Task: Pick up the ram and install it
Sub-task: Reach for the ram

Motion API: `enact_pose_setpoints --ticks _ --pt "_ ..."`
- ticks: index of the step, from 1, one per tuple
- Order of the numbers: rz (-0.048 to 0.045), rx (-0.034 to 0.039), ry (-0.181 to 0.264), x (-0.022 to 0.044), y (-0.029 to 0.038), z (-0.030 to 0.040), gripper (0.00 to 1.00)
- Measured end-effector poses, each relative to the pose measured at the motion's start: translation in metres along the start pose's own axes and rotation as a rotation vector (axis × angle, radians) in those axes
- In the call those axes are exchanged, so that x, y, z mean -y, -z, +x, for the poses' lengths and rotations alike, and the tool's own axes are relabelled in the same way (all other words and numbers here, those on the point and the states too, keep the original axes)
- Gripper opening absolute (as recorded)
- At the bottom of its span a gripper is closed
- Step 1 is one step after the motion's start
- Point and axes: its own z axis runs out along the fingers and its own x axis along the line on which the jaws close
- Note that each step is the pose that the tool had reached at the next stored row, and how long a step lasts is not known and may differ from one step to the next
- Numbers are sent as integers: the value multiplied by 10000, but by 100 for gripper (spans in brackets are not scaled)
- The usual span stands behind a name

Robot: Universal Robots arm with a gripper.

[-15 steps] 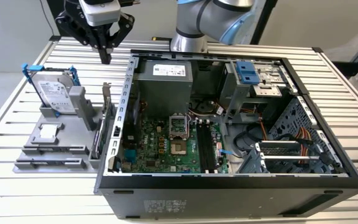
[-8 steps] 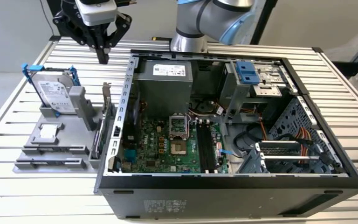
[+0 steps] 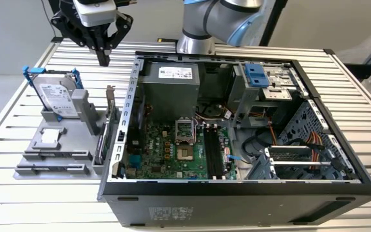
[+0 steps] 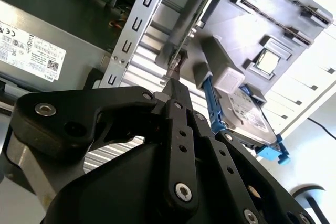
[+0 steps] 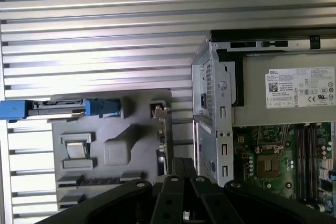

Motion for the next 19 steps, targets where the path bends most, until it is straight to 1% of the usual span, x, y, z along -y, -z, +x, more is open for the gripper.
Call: enact_pose_setpoints --ticks 19 --pt "0 0 0 9 3 133 0"
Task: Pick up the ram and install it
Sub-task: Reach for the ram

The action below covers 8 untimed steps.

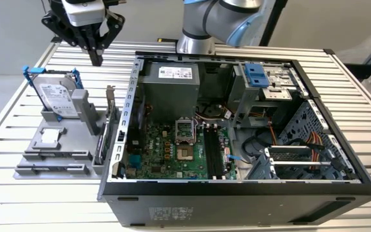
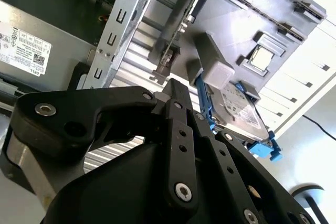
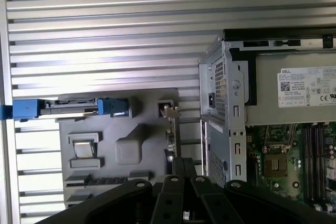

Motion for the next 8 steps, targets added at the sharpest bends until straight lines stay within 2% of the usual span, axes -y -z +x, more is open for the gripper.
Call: enact_pose_setpoints --ticks 8 --pt "0 0 0 4 1 56 0"
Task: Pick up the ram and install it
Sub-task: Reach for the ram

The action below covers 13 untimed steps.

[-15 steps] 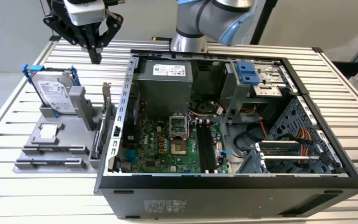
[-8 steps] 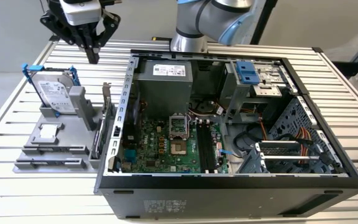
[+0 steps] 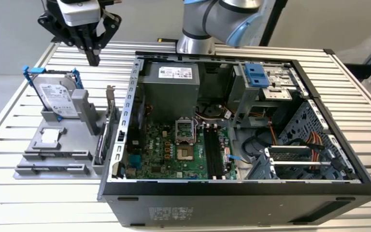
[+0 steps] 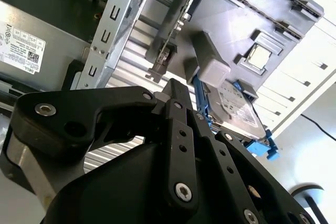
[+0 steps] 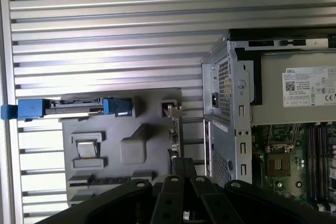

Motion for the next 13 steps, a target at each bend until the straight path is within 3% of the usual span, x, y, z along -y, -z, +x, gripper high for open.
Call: enact_pose_setpoints --ticks 13 --pt "1 -1 0 8 3 119 0"
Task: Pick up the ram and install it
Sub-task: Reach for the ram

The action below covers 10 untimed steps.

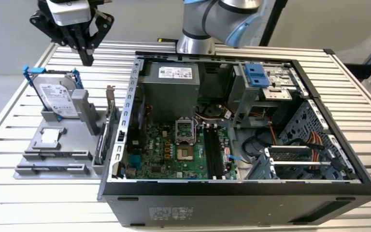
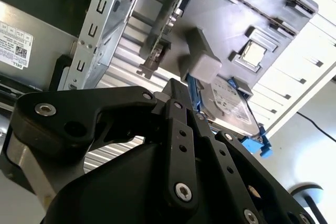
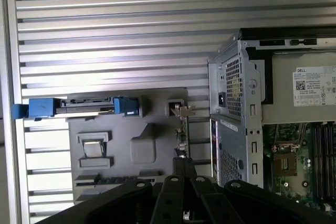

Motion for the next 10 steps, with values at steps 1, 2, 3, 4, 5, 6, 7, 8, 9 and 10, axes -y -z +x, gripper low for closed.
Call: enact_pose_setpoints --ticks 1,2,3,4,5,6,7,8,9,10 --pt "0 1 0 1 0 11 0" --pt "0 1 0 2 0 21 0" --pt "0 1 0 2 1 31 0" --pt "0 1 0 3 1 41 0" --pt "0 1 0 4 1 50 0" --pt "0 0 0 4 1 60 0" --pt "0 1 0 5 1 69 0" --pt "0 1 0 6 1 78 0" --pt "0 0 0 6 2 87 0" --pt "0 0 0 7 2 96 0"
